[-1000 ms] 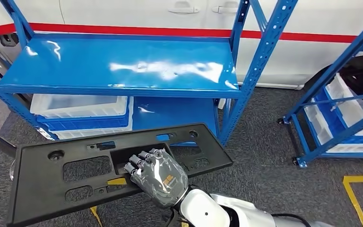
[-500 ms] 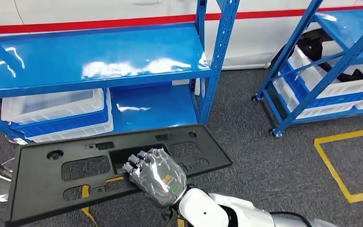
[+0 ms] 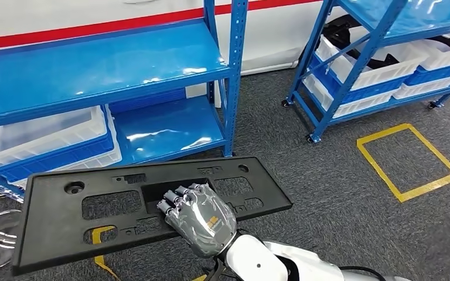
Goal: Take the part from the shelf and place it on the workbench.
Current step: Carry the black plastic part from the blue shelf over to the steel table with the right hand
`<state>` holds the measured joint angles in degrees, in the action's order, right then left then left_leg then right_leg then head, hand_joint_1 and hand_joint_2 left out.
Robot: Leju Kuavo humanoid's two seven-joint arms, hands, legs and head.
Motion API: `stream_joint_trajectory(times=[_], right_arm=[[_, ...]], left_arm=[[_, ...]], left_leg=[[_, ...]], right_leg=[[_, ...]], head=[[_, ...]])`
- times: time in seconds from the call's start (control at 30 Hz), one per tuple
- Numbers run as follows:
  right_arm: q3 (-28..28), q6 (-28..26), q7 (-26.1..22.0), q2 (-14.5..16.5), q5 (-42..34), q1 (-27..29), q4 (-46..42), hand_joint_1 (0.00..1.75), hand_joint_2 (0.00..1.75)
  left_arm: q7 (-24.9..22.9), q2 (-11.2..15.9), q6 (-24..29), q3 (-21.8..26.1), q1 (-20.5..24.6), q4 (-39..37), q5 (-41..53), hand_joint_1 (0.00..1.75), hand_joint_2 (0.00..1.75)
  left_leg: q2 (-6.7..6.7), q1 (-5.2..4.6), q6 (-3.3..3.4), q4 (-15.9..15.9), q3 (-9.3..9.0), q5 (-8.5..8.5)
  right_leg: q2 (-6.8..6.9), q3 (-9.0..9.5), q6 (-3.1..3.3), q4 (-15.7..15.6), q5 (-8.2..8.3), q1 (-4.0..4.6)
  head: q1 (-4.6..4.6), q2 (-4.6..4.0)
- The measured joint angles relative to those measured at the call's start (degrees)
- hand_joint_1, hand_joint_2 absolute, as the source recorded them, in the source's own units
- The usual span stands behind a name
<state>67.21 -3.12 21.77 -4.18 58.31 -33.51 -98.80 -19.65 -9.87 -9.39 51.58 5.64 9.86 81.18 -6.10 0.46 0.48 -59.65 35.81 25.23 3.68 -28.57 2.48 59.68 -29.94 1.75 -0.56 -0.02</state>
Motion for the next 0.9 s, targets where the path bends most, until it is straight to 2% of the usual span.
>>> stream_joint_trajectory(times=[0.03, 0.07, 0.1, 0.13, 0.17, 0.2, 0.23, 0.27, 0.3, 0.33, 0.37, 0.4, 0.47, 0.5, 0.53, 0.57, 0.6, 0.63, 0.67, 0.7, 0.73, 0.77, 0.8, 0.83, 0.87, 0.9], right_arm=[[0.0, -0.04, 0.0, 0.07, -0.03, -0.11, 0.01, 1.75, 1.75], [0.0, -0.07, 0.0, 0.11, -0.06, -0.14, 0.03, 1.75, 1.75], [0.02, -0.09, -0.01, 0.13, -0.09, -0.15, 0.07, 1.75, 1.75], [0.05, -0.09, -0.03, 0.19, -0.13, -0.19, 0.13, 1.75, 1.75], [0.12, -0.09, -0.05, 0.29, -0.16, -0.24, 0.2, 1.75, 1.75], [0.21, -0.09, -0.08, 0.4, -0.2, -0.31, 0.27, 1.75, 1.75], [0.31, -0.09, -0.09, 0.5, -0.24, -0.34, 0.34, 1.75, 1.75], [0.4, -0.09, -0.09, 0.55, -0.27, -0.34, 0.42, 1.75, 1.75], [0.5, -0.09, -0.09, 0.55, -0.3, -0.33, 0.48, 1.75, 1.75], [0.59, -0.09, -0.09, 0.55, -0.32, -0.33, 0.54, 1.75, 1.75], [0.67, -0.09, -0.09, 0.55, -0.32, -0.33, 0.57, 1.75, 1.75], [0.73, -0.09, -0.09, 0.59, -0.32, -0.33, 0.58, 1.75, 1.75], [0.78, -0.1, -0.09, 0.69, -0.32, -0.36, 0.57, 1.75, 1.75], [0.79, -0.11, -0.09, 0.75, -0.33, -0.36, 0.57, 1.75, 1.75], [0.79, -0.13, -0.09, 0.78, -0.33, -0.38, 0.57, 1.75, 1.75], [0.79, -0.14, -0.09, 0.79, -0.34, -0.35, 0.58, 1.75, 1.75], [0.8, -0.15, -0.09, 0.76, -0.36, -0.35, 0.6, 1.75, 1.75], [0.8, -0.15, -0.1, 0.73, -0.38, -0.35, 0.63, 1.75, 1.75], [0.81, -0.15, -0.11, 0.69, -0.41, -0.37, 0.67, 1.75, 1.75], [0.81, -0.14, -0.11, 0.68, -0.47, -0.41, 0.69, 1.75, 1.75], [0.81, -0.13, -0.11, 0.67, -0.57, -0.44, 0.71, 1.75, 1.75], [0.83, -0.13, -0.09, 0.66, -0.65, -0.44, 0.73, 1.75, 1.75], [0.84, -0.12, -0.08, 0.63, -0.73, -0.43, 0.75, 1.75, 1.75], [0.87, -0.11, -0.07, 0.62, -0.78, -0.41, 0.77, 1.75, 1.75], [0.89, -0.1, -0.06, 0.61, -0.8, -0.41, 0.79, 1.75, 1.75], [0.91, -0.1, -0.05, 0.62, -0.83, -0.42, 0.8, 1.75, 1.75]], left_arm=[[-0.03, 0.0, 0.01, 0.0, 0.05, 0.0, 0.0, 0.0, 1.75], [-0.07, 0.01, 0.02, 0.0, 0.08, 0.0, 0.0, 0.0, 1.75], [-0.1, 0.07, 0.02, 0.0, 0.09, 0.0, 0.0, 0.0, 1.75], [-0.11, 0.12, 0.01, 0.0, 0.07, 0.0, 0.0, 0.0, 1.75], [-0.14, 0.18, 0.0, 0.0, -0.03, 0.0, 0.0, 0.0, 1.75], [-0.14, 0.23, -0.01, 0.0, -0.1, 0.0, 0.0, 0.0, 1.75], [-0.16, 0.25, -0.02, 0.0, -0.17, 0.0, 0.0, 0.0, 1.75], [-0.19, 0.26, -0.03, 0.0, -0.2, 0.0, 0.0, 0.0, 1.75], [-0.2, 0.27, -0.03, 0.0, -0.18, 0.0, 0.0, 0.0, 1.75], [-0.23, 0.28, -0.03, 0.0, -0.16, 0.0, 0.0, 0.0, 1.75], [-0.24, 0.3, -0.03, 0.0, -0.16, 0.0, 0.0, 0.0, 1.75], [-0.24, 0.36, -0.03, 0.0, -0.11, 0.0, 0.0, 0.0, 1.75], [-0.24, 0.49, -0.04, 0.0, -0.07, 0.0, 0.0, 0.0, 1.75], [-0.24, 0.54, -0.05, 0.0, -0.01, 0.0, 0.0, 0.0, 1.75], [-0.24, 0.54, -0.07, 0.0, 0.02, 0.0, 0.0, 0.0, 1.75], [-0.24, 0.45, -0.09, 0.0, 0.01, -0.03, 0.0, 0.0, 1.75], [-0.24, 0.46, -0.1, 0.0, 0.12, -0.04, 0.01, 0.0, 1.75], [-0.24, 0.44, -0.11, 0.0, 0.19, -0.06, 0.01, 0.0, 1.75], [-0.24, 0.42, -0.12, 0.0, 0.21, -0.08, 0.02, 0.0, 1.75], [-0.25, 0.5, -0.13, 0.0, 0.24, -0.07, 0.02, 0.0, 1.75], [-0.25, 0.5, -0.15, 0.0, 0.17, -0.07, 0.02, 0.0, 1.75], [-0.26, 0.51, -0.16, 0.0, 0.1, -0.07, 0.02, 0.0, 1.75], [-0.26, 0.53, -0.17, 0.0, 0.07, -0.07, 0.02, 0.0, 1.75], [-0.26, 0.54, -0.19, 0.01, 0.08, -0.07, 0.02, 0.0, 1.75], [-0.26, 0.55, -0.19, 0.01, 0.11, -0.07, 0.02, 0.0, 1.75], [-0.26, 0.58, -0.19, 0.01, 0.17, -0.07, 0.01, 0.0, 1.75]], left_leg=[[-0.61, 0.01, -0.29, 0.29, 0.01, -0.59], [-0.93, 0.03, -0.57, 0.51, 0.19, -0.91], [-0.24, 0.1, -0.88, 0.44, 0.46, -0.52], [1.03, 0.13, -1.14, -0.43, 0.88, 0.92], [2.7, 0.18, -1.36, -2.39, 1.56, 3.33], [4.33, 0.25, -1.52, -5.37, 2.33, 6.13], [5.1, 0.21, -1.59, -8.86, 3.07, 8.46], [5.46, 0.17, -1.63, -11.94, 3.5, 9.51], [5.62, 0.13, -1.61, -13.71, 3.33, 9.18], [5.74, 0.09, -1.53, -13.72, 2.39, 7.77], [6.05, 0.09, -1.37, -12.03, 0.64, 6.05], [7.09, 0.09, -1.05, -8.93, -1.57, 5.33], [9.65, 0.15, -0.45, -2.61, -5.64, 6.01], [10.49, 0.07, -0.23, -0.75, -6.6, 6.78], [10.45, -0.05, -0.07, -0.01, -6.93, 6.8], [9.71, 0.07, 0.15, 0.13, -6.63, 6.3], [8.94, 0.17, 0.4, 0.54, -6.43, 5.66], [8.14, 0.37, 0.77, 0.9, -6.1, 4.88], [7.24, 0.61, 1.01, 1.23, -5.62, 4.05], [6.43, 0.59, 1.15, 1.35, -5.04, 3.34], [5.56, 0.64, 1.2, 1.37, -4.31, 2.69], [4.61, 0.72, 1.06, 1.31, -3.53, 2.1], [3.68, 0.84, 0.85, 1.22, -2.73, 1.56], [2.78, 1.01, 0.56, 1.09, -1.94, 1.08], [1.95, 1.23, 0.17, 0.92, -1.21, 0.62], [1.26, 1.4, -0.3, 0.75, -0.64, 0.2]], right_leg=[[-0.21, 0.53, 0.21, -1.7, -0.14, 0.21], [-0.73, 0.4, 0.25, -2.42, 0.5, 0.07], [-1.26, 0.01, 0.25, -2.97, 1.43, -0.09], [-1.77, -0.44, 0.35, -3.47, 2.34, -0.34], [-2.3, -1.06, 0.38, -3.75, 3.15, -0.59], [-2.88, -1.98, 0.47, -3.61, 3.82, -0.56], [-3.48, -2.97, 0.62, -3.29, 4.4, -0.53], [-4.14, -4.07, 0.65, -2.86, 4.94, -0.47], [-4.82, -5.25, 0.64, -2.3, 5.46, -0.42], [-5.5, -6.46, 0.6, -1.68, 5.94, -0.41], [-6.23, -7.68, 0.52, -1.01, 6.4, -0.41], [-6.9, -8.8, 0.39, -0.3, 6.82, -0.47], [-8.02, -10.46, -0.07, 0.86, 7.59, -0.52], [-8.51, -10.9, -0.39, 1.15, 8.02, -0.63], [-9.05, -11.13, -0.78, 1.16, 8.54, -0.71], [-9.51, -11.27, -1.16, 0.99, 9.06, -0.79], [-9.3, -11.54, -1.52, 1.02, 8.94, -0.75], [-8.44, -11.91, -1.9, 1.63, 7.8, -0.77], [-7.16, -12.47, -2.3, 3.27, 5.56, -0.89], [-5.69, -13.15, -2.78, 6.02, 2.57, -1.25], [-4.79, -13.81, -3.33, 9.41, -0.13, -1.76], [-4.34, -14.25, -3.9, 12.68, -1.71, -2.32], [-4.11, -14.16, -4.47, 14.91, -1.84, -2.9], [-3.94, -13.27, -5.02, 15.44, -0.7, -3.46], [-3.63, -11.39, -5.58, 14.12, 0.99, -4.0], [-2.85, -8.59, -6.16, 11.06, 2.12, -4.51]], head=[[-0.03, 0.0], [-0.05, 0.0], [-0.08, 0.0], [-0.03, -0.01], [0.07, -0.01], [0.16, -0.01], [0.24, -0.01], [0.3, -0.01], [0.29, -0.01], [0.29, -0.01], [0.31, -0.01], [0.31, 0.0], [0.3, 0.01], [0.29, 0.01], [0.31, 0.0], [0.39, 0.0], [0.39, -0.01], [0.23, -0.01], [0.05, -0.01], [-0.17, -0.01], [-0.37, -0.01], [-0.39, -0.01], [-0.39, -0.01], [-0.39, -0.01], [-0.39, -0.01], [-0.39, -0.01]])
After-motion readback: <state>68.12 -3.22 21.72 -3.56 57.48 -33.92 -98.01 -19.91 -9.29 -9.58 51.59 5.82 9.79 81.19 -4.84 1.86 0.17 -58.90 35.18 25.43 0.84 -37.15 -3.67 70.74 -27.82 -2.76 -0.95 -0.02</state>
